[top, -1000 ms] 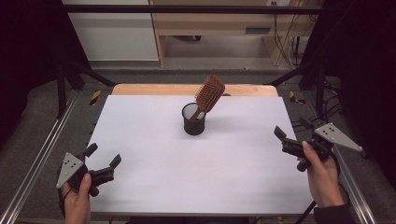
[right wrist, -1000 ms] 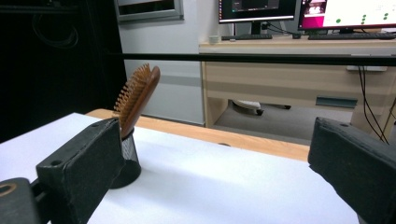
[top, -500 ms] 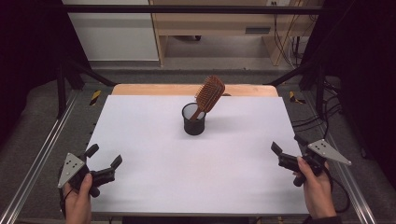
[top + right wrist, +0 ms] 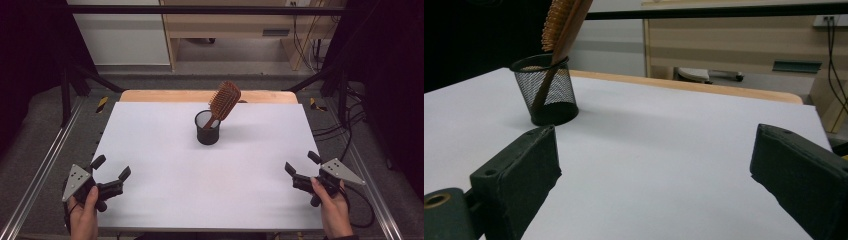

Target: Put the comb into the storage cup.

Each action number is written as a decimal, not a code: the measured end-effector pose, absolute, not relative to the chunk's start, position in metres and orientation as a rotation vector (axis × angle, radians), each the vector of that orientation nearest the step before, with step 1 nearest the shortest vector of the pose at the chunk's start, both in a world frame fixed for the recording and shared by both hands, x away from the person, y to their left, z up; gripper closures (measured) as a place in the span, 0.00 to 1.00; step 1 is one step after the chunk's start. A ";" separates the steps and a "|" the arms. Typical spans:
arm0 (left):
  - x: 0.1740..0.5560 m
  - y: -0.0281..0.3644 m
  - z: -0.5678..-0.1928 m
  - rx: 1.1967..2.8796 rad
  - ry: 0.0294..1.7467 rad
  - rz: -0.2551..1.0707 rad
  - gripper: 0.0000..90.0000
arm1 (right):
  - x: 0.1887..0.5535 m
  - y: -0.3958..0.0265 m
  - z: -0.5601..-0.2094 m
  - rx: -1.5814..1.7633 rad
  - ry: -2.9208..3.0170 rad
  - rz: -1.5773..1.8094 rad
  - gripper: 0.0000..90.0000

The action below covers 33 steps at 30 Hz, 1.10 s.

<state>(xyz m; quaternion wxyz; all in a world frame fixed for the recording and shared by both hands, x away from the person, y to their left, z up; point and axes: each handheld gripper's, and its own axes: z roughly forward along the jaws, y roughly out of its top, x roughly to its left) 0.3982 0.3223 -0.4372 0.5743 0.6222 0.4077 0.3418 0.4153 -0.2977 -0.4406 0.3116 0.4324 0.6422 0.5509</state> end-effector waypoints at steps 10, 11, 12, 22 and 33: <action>0.395 0.314 -0.433 1.453 0.895 0.823 0.02 | 0.417 -0.279 -0.457 1.090 1.780 1.496 0.04; 0.395 0.314 -0.433 1.453 0.895 0.823 0.02 | 0.417 -0.277 -0.457 1.084 1.786 1.493 0.04; 0.395 0.314 -0.433 1.452 0.895 0.822 0.02 | 0.417 -0.275 -0.457 1.076 1.794 1.499 0.04; 0.395 0.314 -0.434 1.447 0.904 0.806 0.02 | 0.417 -0.263 -0.458 1.012 1.849 1.506 0.04; 0.394 0.315 -0.432 1.415 0.902 0.780 0.02 | 0.422 -0.249 -0.458 0.975 1.883 1.520 0.04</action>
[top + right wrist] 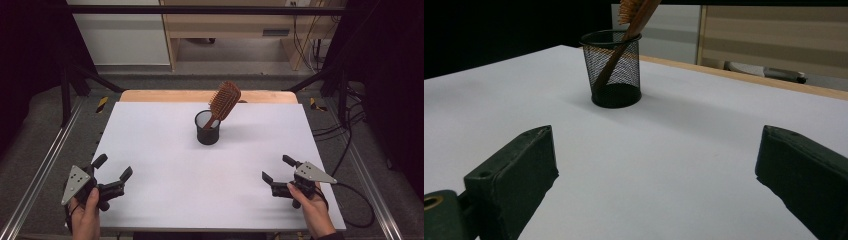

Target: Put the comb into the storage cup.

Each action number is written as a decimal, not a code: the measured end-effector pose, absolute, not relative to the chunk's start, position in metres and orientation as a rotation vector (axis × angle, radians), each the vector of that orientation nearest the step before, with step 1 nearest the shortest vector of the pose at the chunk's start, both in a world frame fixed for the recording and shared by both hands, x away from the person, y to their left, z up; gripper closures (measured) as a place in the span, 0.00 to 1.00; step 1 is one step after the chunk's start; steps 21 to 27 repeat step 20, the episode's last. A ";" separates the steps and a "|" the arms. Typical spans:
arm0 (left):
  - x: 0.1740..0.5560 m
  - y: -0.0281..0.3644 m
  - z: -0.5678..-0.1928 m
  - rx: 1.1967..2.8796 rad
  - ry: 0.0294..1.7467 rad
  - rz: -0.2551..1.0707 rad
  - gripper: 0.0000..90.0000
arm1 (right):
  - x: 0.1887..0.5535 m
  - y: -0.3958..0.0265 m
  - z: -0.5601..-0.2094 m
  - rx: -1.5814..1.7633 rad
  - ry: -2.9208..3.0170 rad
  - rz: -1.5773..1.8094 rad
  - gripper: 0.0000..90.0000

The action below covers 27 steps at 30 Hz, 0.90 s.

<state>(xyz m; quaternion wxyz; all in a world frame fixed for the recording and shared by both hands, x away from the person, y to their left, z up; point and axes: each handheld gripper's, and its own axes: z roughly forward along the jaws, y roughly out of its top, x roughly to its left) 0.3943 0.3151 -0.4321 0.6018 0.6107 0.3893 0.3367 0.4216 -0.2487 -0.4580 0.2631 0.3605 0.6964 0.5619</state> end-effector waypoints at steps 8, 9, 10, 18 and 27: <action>0.394 0.310 -0.431 1.416 0.883 0.761 0.02 | 0.425 -0.237 -0.458 0.943 1.883 1.534 0.04; 0.394 0.309 -0.431 1.417 0.882 0.753 0.02 | 0.426 -0.235 -0.459 0.943 1.884 1.538 0.04; 0.394 0.307 -0.432 1.424 0.883 0.745 0.02 | 0.427 -0.234 -0.459 0.943 1.884 1.542 0.04; 0.394 0.306 -0.433 1.420 0.888 0.724 0.02 | 0.434 -0.222 -0.458 0.946 1.869 1.575 0.05; 0.395 0.306 -0.433 1.422 0.889 0.723 0.02 | 0.436 -0.220 -0.457 0.955 1.859 1.589 0.06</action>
